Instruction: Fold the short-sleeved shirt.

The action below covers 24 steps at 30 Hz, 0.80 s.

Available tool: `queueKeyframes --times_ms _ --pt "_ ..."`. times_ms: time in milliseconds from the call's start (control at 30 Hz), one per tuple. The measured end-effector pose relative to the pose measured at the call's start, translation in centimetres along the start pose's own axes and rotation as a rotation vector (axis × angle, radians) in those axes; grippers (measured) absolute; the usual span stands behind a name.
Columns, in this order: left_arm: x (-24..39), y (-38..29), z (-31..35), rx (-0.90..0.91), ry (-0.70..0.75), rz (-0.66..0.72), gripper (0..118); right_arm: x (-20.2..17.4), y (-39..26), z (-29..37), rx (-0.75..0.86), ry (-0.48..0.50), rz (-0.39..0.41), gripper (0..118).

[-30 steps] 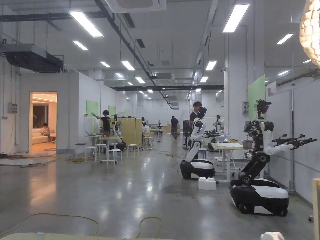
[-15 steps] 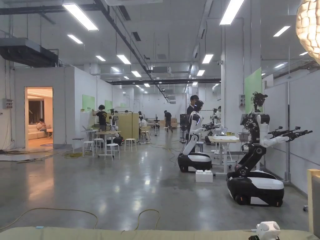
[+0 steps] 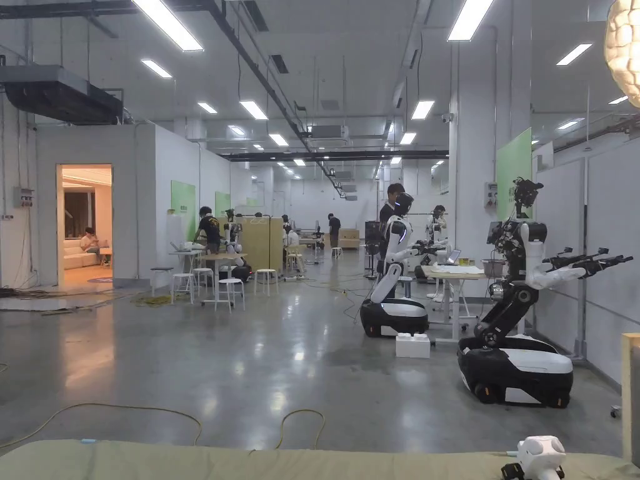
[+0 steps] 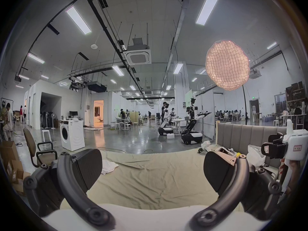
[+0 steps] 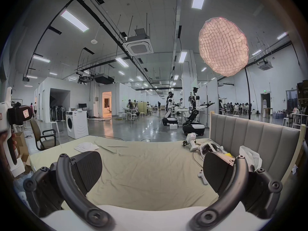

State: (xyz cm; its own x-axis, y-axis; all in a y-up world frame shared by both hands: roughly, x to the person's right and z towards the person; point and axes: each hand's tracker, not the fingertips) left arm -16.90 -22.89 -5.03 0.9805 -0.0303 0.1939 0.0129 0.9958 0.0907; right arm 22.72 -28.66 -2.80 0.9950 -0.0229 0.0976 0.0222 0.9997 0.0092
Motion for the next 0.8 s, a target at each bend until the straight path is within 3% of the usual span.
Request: queueKeyframes --times_ms 233,300,400,467,567,667,800 --pt "-0.1 0.1 -0.5 -0.023 -0.021 0.002 118 0.0 -0.1 0.2 -0.029 0.009 -0.053 118" --pt "0.0 0.1 -0.6 -0.016 -0.021 0.002 118 0.3 0.5 -0.7 -0.085 0.022 -0.149 118" --pt "0.0 0.2 -0.8 -0.017 -0.032 0.012 118 0.8 1.1 -1.3 -0.125 0.126 -0.326 118" --pt "0.1 0.3 -0.8 -0.018 -0.037 0.016 118 0.6 1.6 -1.7 -0.166 0.099 -0.446 118" --pt "0.0 0.4 -1.2 -0.042 -0.053 0.036 118 0.2 2.4 -3.1 -0.390 0.078 -0.579 118" --pt "0.0 0.4 -1.4 -0.049 -0.059 0.053 118 0.3 1.8 -3.8 -0.457 0.184 -0.671 118" --pt "-0.1 0.3 -1.4 -0.049 -0.067 0.054 118 0.1 1.6 -3.7 -0.390 0.164 -0.668 118"
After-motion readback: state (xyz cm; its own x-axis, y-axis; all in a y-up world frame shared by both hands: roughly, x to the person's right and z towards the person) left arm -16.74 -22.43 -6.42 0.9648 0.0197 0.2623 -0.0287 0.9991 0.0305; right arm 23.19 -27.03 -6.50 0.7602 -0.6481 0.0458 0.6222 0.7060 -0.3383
